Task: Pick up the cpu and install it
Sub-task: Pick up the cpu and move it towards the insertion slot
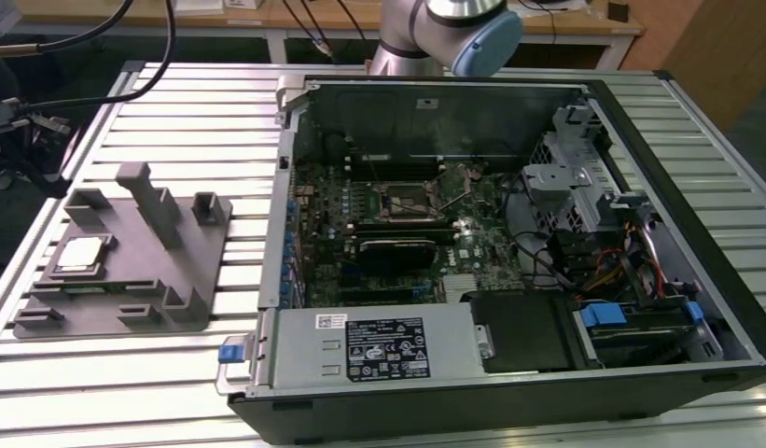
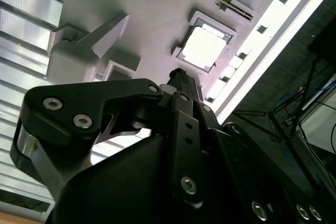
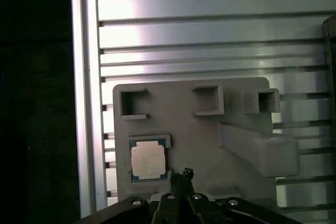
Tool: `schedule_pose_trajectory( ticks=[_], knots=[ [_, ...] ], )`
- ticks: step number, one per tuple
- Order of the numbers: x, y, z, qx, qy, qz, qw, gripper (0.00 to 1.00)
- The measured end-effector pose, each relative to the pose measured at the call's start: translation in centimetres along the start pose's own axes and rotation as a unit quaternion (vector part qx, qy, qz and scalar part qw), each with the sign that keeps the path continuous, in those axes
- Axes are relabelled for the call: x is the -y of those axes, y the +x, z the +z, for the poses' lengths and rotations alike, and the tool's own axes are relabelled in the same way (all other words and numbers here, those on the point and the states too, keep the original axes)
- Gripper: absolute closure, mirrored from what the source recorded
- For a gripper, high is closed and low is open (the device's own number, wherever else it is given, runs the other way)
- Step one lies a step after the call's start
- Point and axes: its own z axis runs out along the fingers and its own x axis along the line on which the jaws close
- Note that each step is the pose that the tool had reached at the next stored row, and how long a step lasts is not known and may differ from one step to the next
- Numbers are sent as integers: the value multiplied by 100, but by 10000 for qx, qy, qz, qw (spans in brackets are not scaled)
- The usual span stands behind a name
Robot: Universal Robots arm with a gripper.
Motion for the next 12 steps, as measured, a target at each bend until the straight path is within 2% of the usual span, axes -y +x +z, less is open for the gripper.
schedule_pose_trajectory(
  ticks=[12],
  knots=[
    [41, 80, 90, 0, 0, 1, 10000, 89]
  ],
)
